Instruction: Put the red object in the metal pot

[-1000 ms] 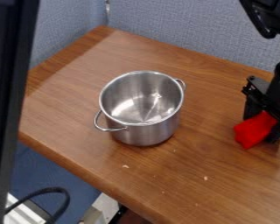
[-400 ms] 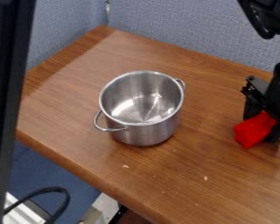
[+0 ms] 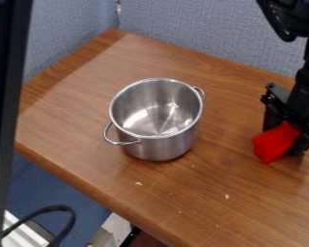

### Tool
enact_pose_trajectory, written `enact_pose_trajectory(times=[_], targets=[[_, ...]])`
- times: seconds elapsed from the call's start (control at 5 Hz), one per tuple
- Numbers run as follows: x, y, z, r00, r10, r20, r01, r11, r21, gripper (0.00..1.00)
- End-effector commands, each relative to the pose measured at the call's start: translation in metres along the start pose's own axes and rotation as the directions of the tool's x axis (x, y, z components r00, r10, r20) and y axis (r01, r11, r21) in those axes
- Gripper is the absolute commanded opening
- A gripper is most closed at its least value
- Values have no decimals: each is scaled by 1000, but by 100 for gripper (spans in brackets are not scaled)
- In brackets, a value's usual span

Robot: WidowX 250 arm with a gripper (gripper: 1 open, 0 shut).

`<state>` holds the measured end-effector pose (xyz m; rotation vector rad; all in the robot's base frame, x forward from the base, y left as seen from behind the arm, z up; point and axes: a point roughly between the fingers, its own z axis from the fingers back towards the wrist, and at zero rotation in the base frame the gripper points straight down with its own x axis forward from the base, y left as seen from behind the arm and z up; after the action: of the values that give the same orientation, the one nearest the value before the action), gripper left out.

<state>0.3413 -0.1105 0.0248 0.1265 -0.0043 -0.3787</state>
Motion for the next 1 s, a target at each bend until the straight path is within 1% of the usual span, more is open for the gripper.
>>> enact_pose_trajectory(times=[0.0, 0.4, 0.8], targets=[[-6, 12, 2, 1000, 24, -3, -24, 1000, 11, 0], [-11, 14, 5, 999, 34, 0, -34, 999, 7, 0], [-18, 18, 9, 999, 43, -5, -43, 999, 3, 0]])
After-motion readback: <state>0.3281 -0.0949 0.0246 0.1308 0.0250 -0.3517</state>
